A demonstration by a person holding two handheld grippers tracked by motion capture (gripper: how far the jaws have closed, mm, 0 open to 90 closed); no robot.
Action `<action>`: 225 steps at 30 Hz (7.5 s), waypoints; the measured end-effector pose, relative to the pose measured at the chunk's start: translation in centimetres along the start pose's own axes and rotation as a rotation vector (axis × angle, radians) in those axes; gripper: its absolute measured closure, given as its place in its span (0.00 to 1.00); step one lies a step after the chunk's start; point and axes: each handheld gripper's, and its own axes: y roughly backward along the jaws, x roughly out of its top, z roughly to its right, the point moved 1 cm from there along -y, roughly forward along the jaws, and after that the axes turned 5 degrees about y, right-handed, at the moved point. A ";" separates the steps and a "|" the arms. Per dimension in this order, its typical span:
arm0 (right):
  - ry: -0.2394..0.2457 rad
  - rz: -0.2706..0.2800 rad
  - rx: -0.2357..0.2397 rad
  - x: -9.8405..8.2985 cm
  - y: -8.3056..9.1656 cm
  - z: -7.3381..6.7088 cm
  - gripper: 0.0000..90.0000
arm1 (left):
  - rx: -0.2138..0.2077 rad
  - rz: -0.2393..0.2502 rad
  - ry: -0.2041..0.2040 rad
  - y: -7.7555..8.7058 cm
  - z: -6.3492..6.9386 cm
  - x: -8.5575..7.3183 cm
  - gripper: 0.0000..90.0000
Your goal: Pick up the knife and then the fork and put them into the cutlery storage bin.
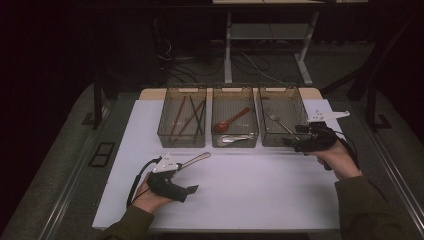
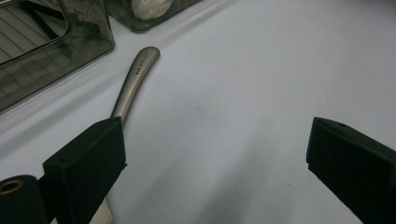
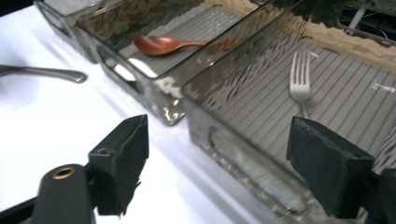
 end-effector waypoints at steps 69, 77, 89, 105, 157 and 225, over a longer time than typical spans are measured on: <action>0.028 0.030 0.036 -8.7 0.7 -7.0 0.17 | -0.027 -0.159 -0.069 -3.2 -6.7 2.0 0.86; 0.036 0.028 0.039 -8.7 0.7 -7.1 0.17 | -0.009 -0.167 -0.139 -3.2 -6.2 2.1 0.87; 0.025 0.018 0.083 -8.6 0.5 -7.2 0.17 | -0.056 -0.187 -0.159 -3.2 -5.1 2.2 0.88; 0.146 -0.008 0.268 -5.5 0.5 -7.6 0.15 | -0.196 -0.158 -0.243 -3.3 -0.9 4.3 0.88; 0.448 -0.237 0.630 -0.3 -5.0 -11.9 0.93 | -0.416 -0.147 -0.475 -6.9 8.2 9.1 0.99; 0.171 -0.064 0.147 4.3 1.3 3.1 0.93 | 0.013 0.034 -0.046 0.4 0.3 -0.4 0.00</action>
